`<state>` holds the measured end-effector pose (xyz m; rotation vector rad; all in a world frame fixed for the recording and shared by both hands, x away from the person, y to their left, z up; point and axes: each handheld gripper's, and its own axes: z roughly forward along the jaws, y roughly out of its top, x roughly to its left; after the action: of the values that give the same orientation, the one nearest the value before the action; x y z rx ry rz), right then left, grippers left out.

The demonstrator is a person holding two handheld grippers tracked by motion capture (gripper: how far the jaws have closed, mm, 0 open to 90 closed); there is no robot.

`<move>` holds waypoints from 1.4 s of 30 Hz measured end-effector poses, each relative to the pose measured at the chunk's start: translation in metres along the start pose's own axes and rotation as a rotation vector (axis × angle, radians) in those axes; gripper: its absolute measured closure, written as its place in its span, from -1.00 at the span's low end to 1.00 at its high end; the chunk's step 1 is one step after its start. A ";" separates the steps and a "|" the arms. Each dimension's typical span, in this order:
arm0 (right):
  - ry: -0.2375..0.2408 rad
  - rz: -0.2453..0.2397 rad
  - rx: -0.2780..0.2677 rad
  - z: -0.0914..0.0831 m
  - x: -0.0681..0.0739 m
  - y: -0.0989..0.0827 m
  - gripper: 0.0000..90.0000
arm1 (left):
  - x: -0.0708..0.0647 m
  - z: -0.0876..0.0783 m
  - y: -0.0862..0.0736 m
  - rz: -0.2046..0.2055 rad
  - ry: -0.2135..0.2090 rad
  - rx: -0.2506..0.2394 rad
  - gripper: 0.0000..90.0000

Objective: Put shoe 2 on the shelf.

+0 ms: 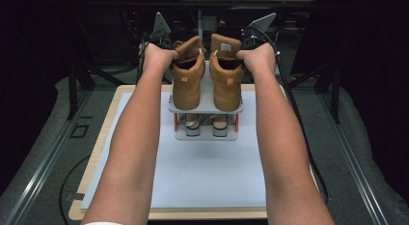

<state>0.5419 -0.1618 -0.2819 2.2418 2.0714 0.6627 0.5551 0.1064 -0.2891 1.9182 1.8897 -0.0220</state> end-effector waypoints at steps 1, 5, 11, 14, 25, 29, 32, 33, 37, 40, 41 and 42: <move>0.000 0.003 -0.003 0.001 0.000 0.000 0.89 | -0.001 0.001 0.000 0.003 -0.006 -0.001 0.86; 0.005 0.008 -0.003 0.003 0.002 0.001 0.89 | 0.003 0.000 0.000 -0.013 -0.018 -0.005 0.86; 0.006 -0.004 0.001 0.003 0.003 0.001 0.82 | 0.006 0.001 -0.002 0.004 -0.037 -0.007 0.80; 0.004 -0.029 -0.021 0.003 0.006 0.000 0.75 | 0.003 0.000 -0.002 0.028 -0.013 -0.012 0.77; -0.005 -0.061 -0.033 0.000 0.008 -0.001 0.56 | 0.000 0.000 -0.003 0.055 -0.032 -0.037 0.57; 0.006 -0.060 -0.047 -0.001 0.007 -0.001 0.51 | 0.002 -0.001 -0.003 0.053 -0.047 -0.049 0.50; 0.006 -0.062 -0.056 -0.002 0.008 -0.002 0.49 | 0.001 -0.001 -0.003 0.062 -0.036 -0.056 0.44; 0.001 -0.068 -0.060 -0.002 0.008 -0.002 0.49 | 0.001 -0.002 -0.003 0.064 -0.035 -0.054 0.42; 0.012 -0.067 -0.070 -0.005 0.007 -0.002 0.48 | 0.000 -0.003 -0.004 0.071 -0.020 -0.061 0.37; 0.016 -0.070 -0.074 -0.006 0.006 -0.003 0.46 | -0.001 -0.004 -0.003 0.077 -0.014 -0.059 0.29; 0.016 -0.071 -0.077 -0.006 0.006 -0.003 0.45 | -0.001 -0.005 -0.004 0.077 -0.013 -0.063 0.27; 0.018 -0.075 -0.080 -0.006 0.006 -0.003 0.42 | -0.002 -0.005 -0.004 0.078 -0.016 -0.065 0.24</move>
<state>0.5374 -0.1573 -0.2759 2.1128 2.0855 0.7489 0.5498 0.1062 -0.2850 1.9410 1.7824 0.0473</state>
